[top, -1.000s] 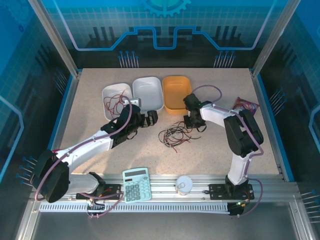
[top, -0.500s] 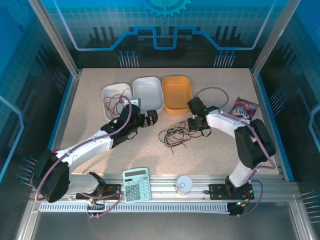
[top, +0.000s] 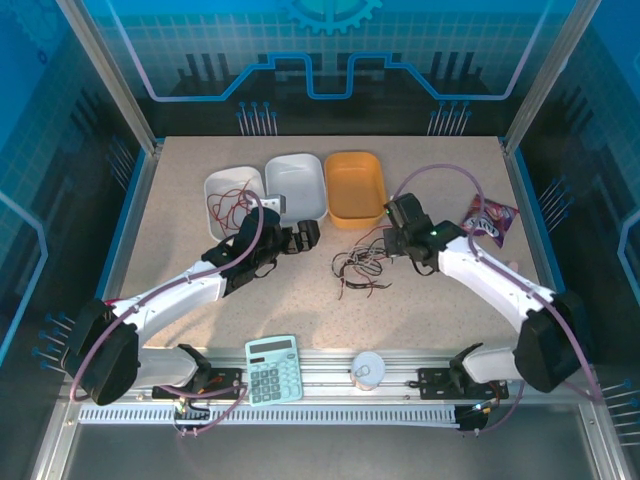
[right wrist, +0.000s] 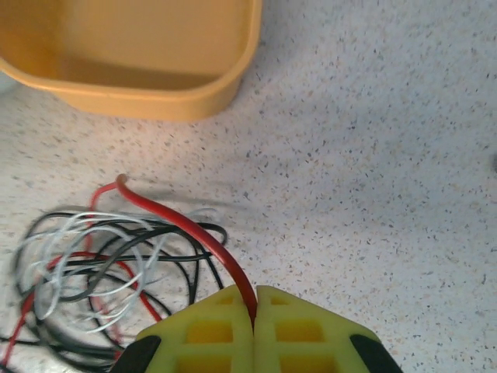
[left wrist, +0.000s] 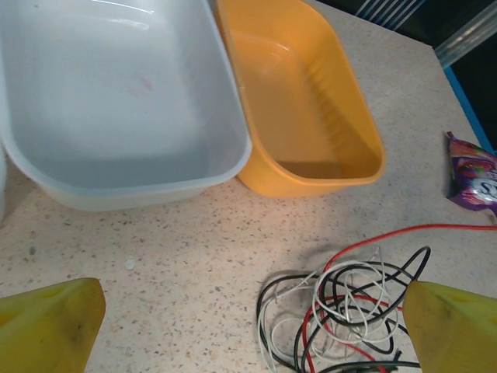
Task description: Untangle the cables
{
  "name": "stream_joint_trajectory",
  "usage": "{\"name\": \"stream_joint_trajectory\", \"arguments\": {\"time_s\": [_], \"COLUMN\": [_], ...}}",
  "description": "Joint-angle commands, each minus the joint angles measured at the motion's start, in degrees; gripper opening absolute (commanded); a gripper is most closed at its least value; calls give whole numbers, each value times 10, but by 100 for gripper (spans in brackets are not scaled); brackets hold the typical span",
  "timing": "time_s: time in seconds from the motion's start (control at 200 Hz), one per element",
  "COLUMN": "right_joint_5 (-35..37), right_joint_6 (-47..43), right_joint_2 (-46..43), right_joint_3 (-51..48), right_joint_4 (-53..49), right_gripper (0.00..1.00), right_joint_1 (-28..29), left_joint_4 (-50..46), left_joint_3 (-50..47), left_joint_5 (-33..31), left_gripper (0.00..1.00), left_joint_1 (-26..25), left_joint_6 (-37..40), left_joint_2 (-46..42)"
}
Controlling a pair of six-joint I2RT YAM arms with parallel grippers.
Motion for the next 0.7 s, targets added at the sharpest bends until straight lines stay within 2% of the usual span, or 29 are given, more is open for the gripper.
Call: {"name": "stream_joint_trajectory", "arguments": {"time_s": [0.0, 0.13, 0.385, 0.54, 0.615, 0.695], "right_joint_5": [-15, -48, -74, -81, -89, -97], "right_joint_6": [-18, -44, -93, -109, -115, -122], "right_joint_2": [-47, -85, -119, -118, -118, -121], "right_joint_3": [-13, -24, -45, -50, -51, -53], "right_joint_4": [25, 59, 114, 130, 135, 142], "right_gripper": [2, 3, 4, 5, 5, 5], "right_joint_1": [13, 25, 57, 74, 79, 84], "left_joint_4": [35, 64, 100, 74, 61, 43], "left_joint_3": [2, 1, 13, 35, 45, 61], "left_joint_5": [47, 104, 254, 267, 261, 260], "left_gripper": [99, 99, 99, 99, 87, 86], "left_joint_1": [0, 0, -1, 0, 0, -1], "left_joint_6": [35, 77, 190, 263, 300, 332], "left_joint_2": [-1, -7, 6, 22, 32, 48]}}
